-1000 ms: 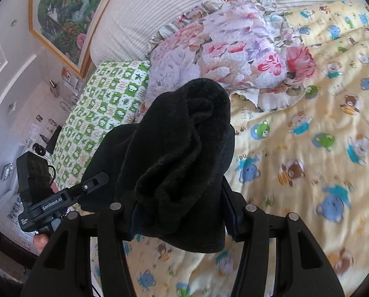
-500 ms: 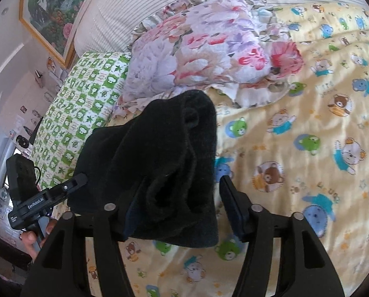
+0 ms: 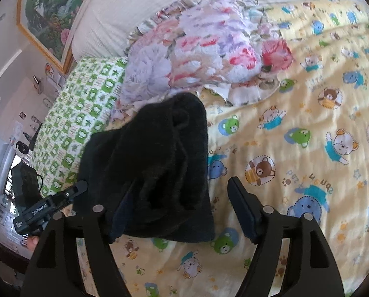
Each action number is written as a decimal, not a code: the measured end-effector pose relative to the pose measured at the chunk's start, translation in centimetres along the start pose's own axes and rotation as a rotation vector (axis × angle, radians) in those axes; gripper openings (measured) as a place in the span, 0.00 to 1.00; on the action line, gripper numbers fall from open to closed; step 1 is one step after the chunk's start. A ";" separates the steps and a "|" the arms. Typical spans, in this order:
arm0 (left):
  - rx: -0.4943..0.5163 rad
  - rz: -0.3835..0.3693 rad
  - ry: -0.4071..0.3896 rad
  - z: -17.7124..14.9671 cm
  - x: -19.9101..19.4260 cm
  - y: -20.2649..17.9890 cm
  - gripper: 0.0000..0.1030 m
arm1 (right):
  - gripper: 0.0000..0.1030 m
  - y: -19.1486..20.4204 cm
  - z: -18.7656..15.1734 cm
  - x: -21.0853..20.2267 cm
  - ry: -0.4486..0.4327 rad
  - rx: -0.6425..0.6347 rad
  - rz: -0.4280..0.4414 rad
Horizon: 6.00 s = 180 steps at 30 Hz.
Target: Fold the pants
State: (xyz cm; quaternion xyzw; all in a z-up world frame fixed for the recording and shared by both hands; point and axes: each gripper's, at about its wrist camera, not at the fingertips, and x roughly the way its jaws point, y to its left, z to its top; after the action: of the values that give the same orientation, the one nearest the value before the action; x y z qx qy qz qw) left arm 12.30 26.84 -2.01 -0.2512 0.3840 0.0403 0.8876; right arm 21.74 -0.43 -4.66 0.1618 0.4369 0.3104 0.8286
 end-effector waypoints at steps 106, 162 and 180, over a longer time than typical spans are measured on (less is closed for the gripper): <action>0.439 0.325 -0.044 -6.3 -1.9 -5.4 0.81 | 0.95 8.6 -6.5 0.8 0.081 -0.571 -0.182; 0.414 0.340 -0.046 -5.8 -1.8 -5.0 0.81 | 0.95 9.2 -6.2 0.9 0.077 -0.565 -0.181; 0.418 0.338 -0.060 -4.9 -1.4 -5.4 0.81 | 0.95 8.5 -5.6 0.8 0.065 -0.533 -0.177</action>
State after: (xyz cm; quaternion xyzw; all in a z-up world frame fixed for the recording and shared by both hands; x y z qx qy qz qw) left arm 9.50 20.01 -1.62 0.0062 0.3940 0.1151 0.9118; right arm 14.27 6.49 -3.79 -0.1105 0.3788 0.3459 0.8513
